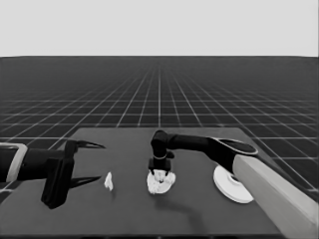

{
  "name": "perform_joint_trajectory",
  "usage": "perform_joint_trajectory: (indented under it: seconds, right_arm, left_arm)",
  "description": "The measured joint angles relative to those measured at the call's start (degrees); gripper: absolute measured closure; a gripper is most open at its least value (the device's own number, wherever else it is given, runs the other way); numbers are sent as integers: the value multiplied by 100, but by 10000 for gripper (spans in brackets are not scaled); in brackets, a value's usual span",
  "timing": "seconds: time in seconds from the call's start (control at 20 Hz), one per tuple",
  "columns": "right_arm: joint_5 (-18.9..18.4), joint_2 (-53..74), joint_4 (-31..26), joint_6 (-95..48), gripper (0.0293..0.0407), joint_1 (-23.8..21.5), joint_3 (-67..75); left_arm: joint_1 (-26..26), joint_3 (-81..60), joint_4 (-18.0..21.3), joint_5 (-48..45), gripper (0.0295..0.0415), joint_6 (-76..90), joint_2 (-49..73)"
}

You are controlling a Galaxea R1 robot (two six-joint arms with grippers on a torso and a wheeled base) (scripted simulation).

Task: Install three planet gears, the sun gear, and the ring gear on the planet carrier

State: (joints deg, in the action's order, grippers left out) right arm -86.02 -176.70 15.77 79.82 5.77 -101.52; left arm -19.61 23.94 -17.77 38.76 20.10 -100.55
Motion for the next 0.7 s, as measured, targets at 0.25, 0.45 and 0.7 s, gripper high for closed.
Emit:
perform_joint_trajectory:
  seconds: [0.25,0.45,0.7]
  right_arm:
    - [1,-4,-1,299,390,4,2]
    - [0,0,1,538,390,4,-1]
    - [-2,6,2,838,391,9,-4]
  left_arm:
    - [0,0,0,0,326,0,0]
    - [0,0,0,0,326,0,0]
    - [0,0,0,0,326,0,0]
